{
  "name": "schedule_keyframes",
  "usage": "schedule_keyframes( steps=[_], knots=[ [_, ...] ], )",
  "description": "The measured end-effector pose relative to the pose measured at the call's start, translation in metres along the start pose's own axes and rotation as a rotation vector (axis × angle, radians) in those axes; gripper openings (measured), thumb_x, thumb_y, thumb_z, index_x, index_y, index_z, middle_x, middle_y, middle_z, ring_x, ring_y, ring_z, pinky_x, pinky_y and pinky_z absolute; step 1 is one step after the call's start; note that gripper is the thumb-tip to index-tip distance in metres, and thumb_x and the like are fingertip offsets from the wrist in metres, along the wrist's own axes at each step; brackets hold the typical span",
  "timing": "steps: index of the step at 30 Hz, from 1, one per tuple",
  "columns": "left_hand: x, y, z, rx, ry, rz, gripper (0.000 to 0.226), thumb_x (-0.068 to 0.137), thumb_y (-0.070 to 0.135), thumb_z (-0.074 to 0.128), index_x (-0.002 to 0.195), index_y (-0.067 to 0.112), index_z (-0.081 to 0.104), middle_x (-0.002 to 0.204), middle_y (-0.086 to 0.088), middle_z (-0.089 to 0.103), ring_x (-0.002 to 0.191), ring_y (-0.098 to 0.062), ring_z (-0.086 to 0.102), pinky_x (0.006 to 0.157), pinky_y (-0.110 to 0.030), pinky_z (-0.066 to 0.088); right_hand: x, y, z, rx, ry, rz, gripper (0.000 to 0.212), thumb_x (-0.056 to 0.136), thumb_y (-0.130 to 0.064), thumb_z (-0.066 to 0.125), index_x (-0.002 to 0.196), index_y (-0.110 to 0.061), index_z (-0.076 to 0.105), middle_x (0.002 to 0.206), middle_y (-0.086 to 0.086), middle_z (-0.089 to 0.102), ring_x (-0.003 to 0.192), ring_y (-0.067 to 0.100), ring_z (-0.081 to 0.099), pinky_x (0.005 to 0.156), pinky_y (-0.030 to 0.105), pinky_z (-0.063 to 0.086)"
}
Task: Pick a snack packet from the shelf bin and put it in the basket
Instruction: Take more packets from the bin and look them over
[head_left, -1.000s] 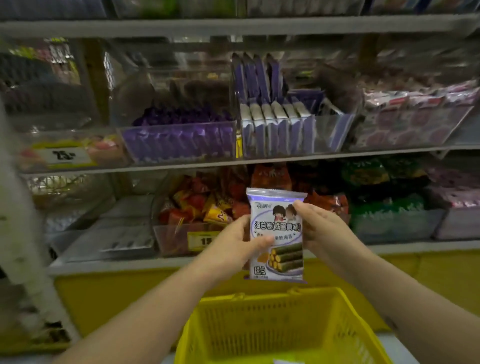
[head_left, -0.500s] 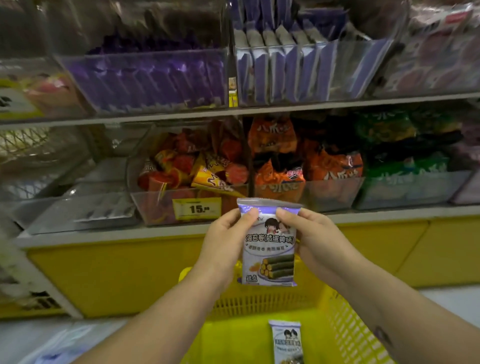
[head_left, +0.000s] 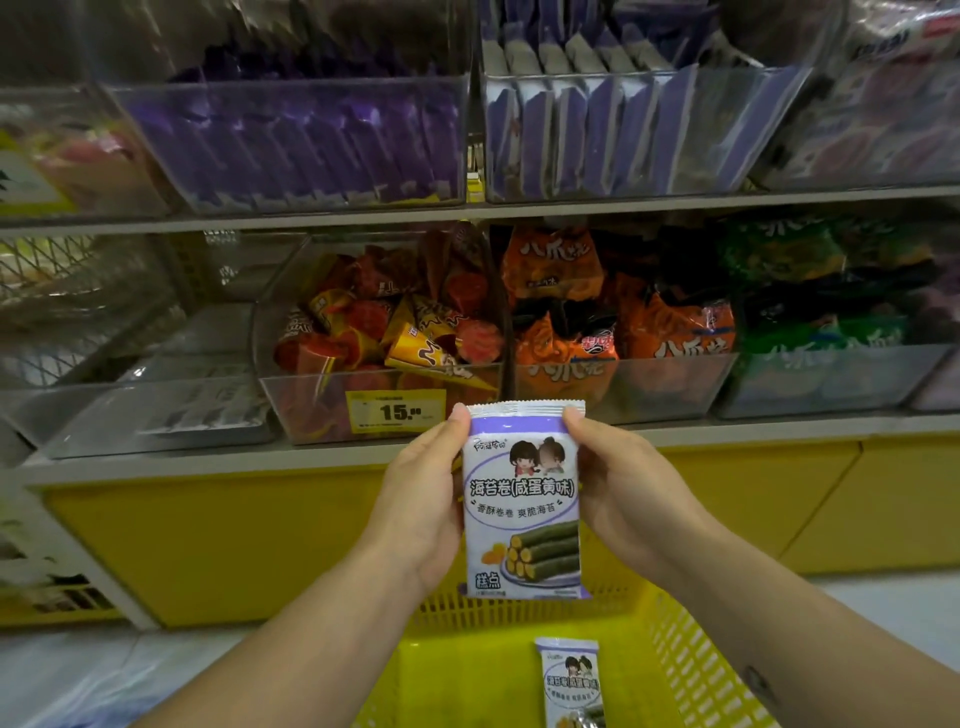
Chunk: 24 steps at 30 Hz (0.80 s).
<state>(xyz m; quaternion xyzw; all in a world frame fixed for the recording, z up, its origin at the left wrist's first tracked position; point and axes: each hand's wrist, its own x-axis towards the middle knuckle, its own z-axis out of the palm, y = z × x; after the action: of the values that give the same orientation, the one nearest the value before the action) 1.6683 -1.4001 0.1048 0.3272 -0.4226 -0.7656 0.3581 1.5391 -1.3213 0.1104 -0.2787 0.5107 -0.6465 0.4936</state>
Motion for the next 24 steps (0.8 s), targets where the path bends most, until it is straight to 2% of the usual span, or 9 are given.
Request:
schedule_keyframes(
  steps=[3,6,10,12,15,18,20,22,24],
  knots=[
    [-0.003,0.002,0.002,0.001,-0.002,0.003,0.037,0.093,0.035,0.054,0.108,0.005,0.069,0.102,-0.02,0.073,0.095,-0.034,0.067,0.085,-0.047,0.056,-0.001,0.0,0.0,0.038,-0.007,0.002,0.04,0.099,-0.035,0.044,0.11,-0.003,0.065,0.105,0.016,0.073,0.1,0.028,0.07,0.086,0.043,0.054],
    [-0.006,0.002,0.005,-0.027,0.0,-0.004,0.034,0.089,0.033,0.057,0.106,0.007,0.07,0.099,-0.017,0.072,0.093,-0.03,0.061,0.097,-0.054,0.047,0.0,-0.002,-0.003,0.031,-0.013,0.011,0.042,0.098,-0.039,0.044,0.108,-0.006,0.067,0.105,0.014,0.074,0.099,0.027,0.071,0.083,0.041,0.055],
    [-0.004,0.009,0.002,-0.07,0.03,-0.01,0.048,0.084,0.037,0.058,0.117,0.004,0.066,0.111,-0.021,0.07,0.093,-0.03,0.064,0.081,-0.044,0.056,-0.005,-0.014,-0.013,-0.307,-0.202,0.041,0.041,0.085,-0.054,0.058,0.113,-0.025,0.069,0.114,0.001,0.072,0.109,0.02,0.066,0.093,0.041,0.05],
    [-0.001,0.014,-0.002,-0.125,0.023,-0.014,0.059,0.076,0.039,0.059,0.121,0.002,0.063,0.112,-0.02,0.07,0.092,-0.029,0.066,0.076,-0.044,0.058,-0.007,-0.018,-0.02,-0.378,-0.317,0.134,0.041,0.086,-0.048,0.061,0.115,-0.02,0.068,0.118,0.005,0.07,0.111,0.022,0.065,0.088,0.038,0.052],
    [0.001,0.021,-0.008,-0.102,-0.053,-0.075,0.058,0.075,0.04,0.059,0.121,0.005,0.064,0.1,-0.011,0.074,0.088,-0.024,0.07,0.078,-0.044,0.057,-0.01,-0.022,-0.026,-0.317,-0.343,0.209,0.043,0.086,-0.038,0.058,0.113,-0.006,0.068,0.115,0.014,0.07,0.104,0.023,0.068,0.074,0.031,0.057],
    [-0.001,0.024,-0.013,0.084,-0.201,-0.213,0.048,0.078,0.032,0.061,0.122,0.014,0.063,0.116,-0.009,0.071,0.101,-0.025,0.065,0.089,-0.049,0.051,-0.009,-0.023,-0.027,-0.21,-0.272,0.227,0.039,0.082,-0.034,0.057,0.107,-0.008,0.071,0.112,0.014,0.071,0.103,0.022,0.068,0.086,0.04,0.058],
    [-0.004,0.022,-0.014,0.127,-0.306,-0.278,0.041,0.081,0.023,0.061,0.121,0.016,0.063,0.121,-0.013,0.068,0.105,-0.028,0.064,0.085,-0.051,0.053,-0.006,-0.024,-0.029,-0.129,-0.227,0.249,0.043,0.084,-0.032,0.055,0.116,-0.006,0.066,0.117,0.016,0.069,0.113,0.028,0.064,0.095,0.046,0.052],
    [-0.006,0.02,-0.013,0.108,-0.37,-0.307,0.044,0.079,0.017,0.062,0.123,0.014,0.062,0.121,-0.015,0.068,0.11,-0.033,0.064,0.078,-0.049,0.058,-0.005,-0.025,-0.03,-0.088,-0.197,0.27,0.047,0.085,-0.031,0.053,0.123,-0.005,0.061,0.122,0.018,0.066,0.12,0.033,0.059,0.099,0.052,0.048],
    [-0.007,0.019,-0.012,0.085,-0.396,-0.312,0.047,0.078,0.013,0.061,0.125,0.011,0.06,0.122,-0.017,0.067,0.118,-0.037,0.06,0.082,-0.05,0.057,-0.005,-0.025,-0.03,-0.07,-0.186,0.281,0.048,0.086,-0.031,0.053,0.125,-0.004,0.058,0.125,0.02,0.064,0.121,0.035,0.058,0.104,0.056,0.043]
  ],
)
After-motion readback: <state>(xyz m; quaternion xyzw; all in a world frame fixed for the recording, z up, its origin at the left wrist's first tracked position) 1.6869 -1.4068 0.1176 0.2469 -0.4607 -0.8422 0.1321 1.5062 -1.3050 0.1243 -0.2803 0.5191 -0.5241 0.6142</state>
